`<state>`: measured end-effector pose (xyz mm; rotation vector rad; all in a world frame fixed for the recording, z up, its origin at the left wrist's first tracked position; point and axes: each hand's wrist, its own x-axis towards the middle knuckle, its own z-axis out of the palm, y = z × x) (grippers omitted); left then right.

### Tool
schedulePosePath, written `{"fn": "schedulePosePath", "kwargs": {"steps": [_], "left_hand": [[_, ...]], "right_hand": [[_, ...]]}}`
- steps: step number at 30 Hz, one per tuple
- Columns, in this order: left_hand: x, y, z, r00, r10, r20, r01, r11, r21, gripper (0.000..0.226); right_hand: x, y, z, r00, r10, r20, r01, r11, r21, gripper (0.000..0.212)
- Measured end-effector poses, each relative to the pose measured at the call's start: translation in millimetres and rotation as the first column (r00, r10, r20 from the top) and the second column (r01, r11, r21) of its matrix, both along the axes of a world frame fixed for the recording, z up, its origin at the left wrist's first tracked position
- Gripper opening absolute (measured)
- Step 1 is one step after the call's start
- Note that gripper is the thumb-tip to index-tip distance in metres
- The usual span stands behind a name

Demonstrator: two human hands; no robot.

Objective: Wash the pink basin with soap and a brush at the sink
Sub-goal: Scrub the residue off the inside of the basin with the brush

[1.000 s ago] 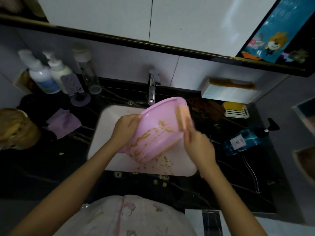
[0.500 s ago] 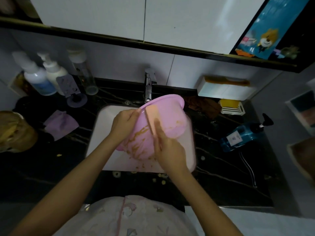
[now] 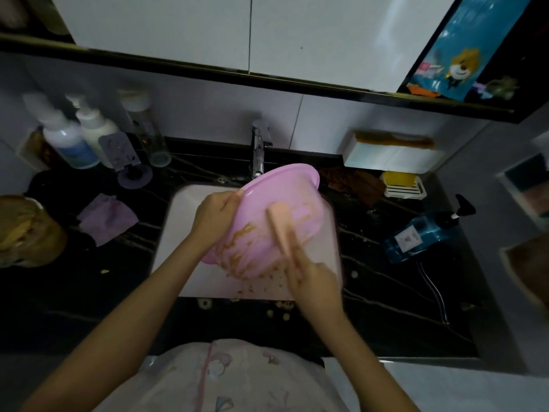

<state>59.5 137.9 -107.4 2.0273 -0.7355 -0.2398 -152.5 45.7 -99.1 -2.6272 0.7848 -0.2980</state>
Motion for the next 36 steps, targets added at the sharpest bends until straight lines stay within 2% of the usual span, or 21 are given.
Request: {"fn": "schedulePosePath", "kwargs": {"steps": [3, 5, 6, 9, 10, 12, 14, 15, 17, 20, 21, 23, 25, 27, 28, 30, 32, 34, 36], "left_hand": [[-5.4, -2.1, 1.3, 1.000, -0.020, 0.008, 0.019, 1.000, 0.006, 0.046], [-4.4, 0.3, -0.2, 1.000, -0.007, 0.007, 0.007, 1.000, 0.015, 0.047], [-2.5, 2.8, -1.4, 1.000, 0.010, 0.008, -0.010, 1.000, 0.013, 0.048], [3.8, 4.7, -1.8, 1.000, 0.015, 0.022, -0.015, 1.000, 0.013, 0.048], [2.7, 3.6, -2.5, 1.000, 0.004, 0.024, -0.004, 1.000, 0.013, 0.048], [-1.0, 0.8, -1.3, 0.999, -0.016, 0.036, 0.015, 1.000, 0.014, 0.048], [-3.8, 0.0, -1.1, 0.999, -0.026, 0.042, 0.026, 1.000, 0.011, 0.049], [-4.9, 1.0, -1.4, 0.999, -0.028, 0.045, 0.027, 1.000, 0.010, 0.049], [-5.7, 2.0, -1.3, 0.998, -0.026, 0.054, 0.025, 1.000, 0.014, 0.053], [-8.7, -1.8, -1.2, 0.998, -0.034, 0.061, 0.033, 0.999, 0.029, 0.054], [-8.9, -2.9, -0.5, 0.997, -0.032, 0.063, 0.030, 0.999, 0.035, 0.052], [-6.6, -1.7, -0.6, 0.998, -0.022, 0.066, 0.020, 0.999, 0.027, 0.052], [-3.2, 2.5, -0.5, 0.998, -0.009, 0.061, 0.008, 1.000, 0.017, 0.053], [-2.6, 3.4, -1.1, 0.998, -0.004, 0.057, 0.003, 1.000, 0.014, 0.052], [-4.5, 2.5, -0.6, 0.998, -0.007, 0.058, 0.006, 1.000, 0.020, 0.052], [-8.5, -1.7, 2.0, 0.998, -0.029, 0.062, 0.027, 0.999, 0.031, 0.052], [-10.4, -4.8, 2.8, 0.997, -0.042, 0.063, 0.039, 0.998, 0.040, 0.049], [-8.9, -3.1, 3.5, 0.998, -0.035, 0.054, 0.033, 0.998, 0.048, 0.047], [-7.4, 1.1, 3.9, 0.998, -0.017, 0.055, 0.014, 0.999, 0.038, 0.046]], "right_hand": [[15.1, -44.0, 6.4, 0.949, -0.307, 0.066, 0.279, 0.922, 0.270, 0.050], [30.7, -32.7, 12.2, 0.921, -0.368, 0.130, 0.294, 0.873, 0.389, 0.050], [31.8, -17.3, 11.7, 0.933, -0.332, 0.139, 0.257, 0.884, 0.390, 0.051], [4.9, 15.9, 0.5, 0.983, -0.144, 0.114, 0.122, 0.976, 0.180, 0.058], [-3.6, 5.8, -5.0, 0.985, -0.150, 0.090, 0.131, 0.973, 0.188, 0.055], [-0.7, -32.9, -13.1, 0.953, -0.284, 0.107, 0.224, 0.896, 0.382, 0.042], [15.9, -66.4, -4.9, 0.910, -0.406, 0.086, 0.288, 0.766, 0.575, 0.041], [22.9, -70.9, 2.8, 0.905, -0.421, 0.063, 0.301, 0.737, 0.605, 0.042], [28.0, -54.7, 18.4, 0.937, -0.342, 0.067, 0.242, 0.777, 0.581, 0.042], [8.6, -7.3, 34.3, 1.000, -0.013, 0.004, 0.011, 0.916, 0.400, 0.049], [4.4, -5.8, 32.8, 1.000, 0.018, -0.015, -0.011, 0.941, 0.338, 0.050], [9.8, -32.5, 26.2, 0.998, -0.045, -0.047, 0.056, 0.954, 0.294, 0.047], [25.6, -66.3, 27.8, 0.974, -0.220, -0.055, 0.222, 0.878, 0.424, 0.042], [33.5, -74.5, 34.8, 0.956, -0.292, -0.044, 0.278, 0.842, 0.462, 0.042], [33.4, -66.5, 38.5, 0.969, -0.243, -0.037, 0.234, 0.863, 0.448, 0.043], [30.1, -34.1, 46.9, 0.999, -0.002, -0.048, 0.020, 0.921, 0.390, 0.048], [23.6, -7.6, 49.8, 0.973, 0.192, -0.128, -0.148, 0.945, 0.291, 0.051], [25.1, -19.3, 42.4, 0.979, 0.104, -0.175, -0.079, 0.986, 0.146, 0.050], [33.7, -60.6, 35.5, 0.971, -0.102, -0.217, 0.133, 0.982, 0.132, 0.046]]}}
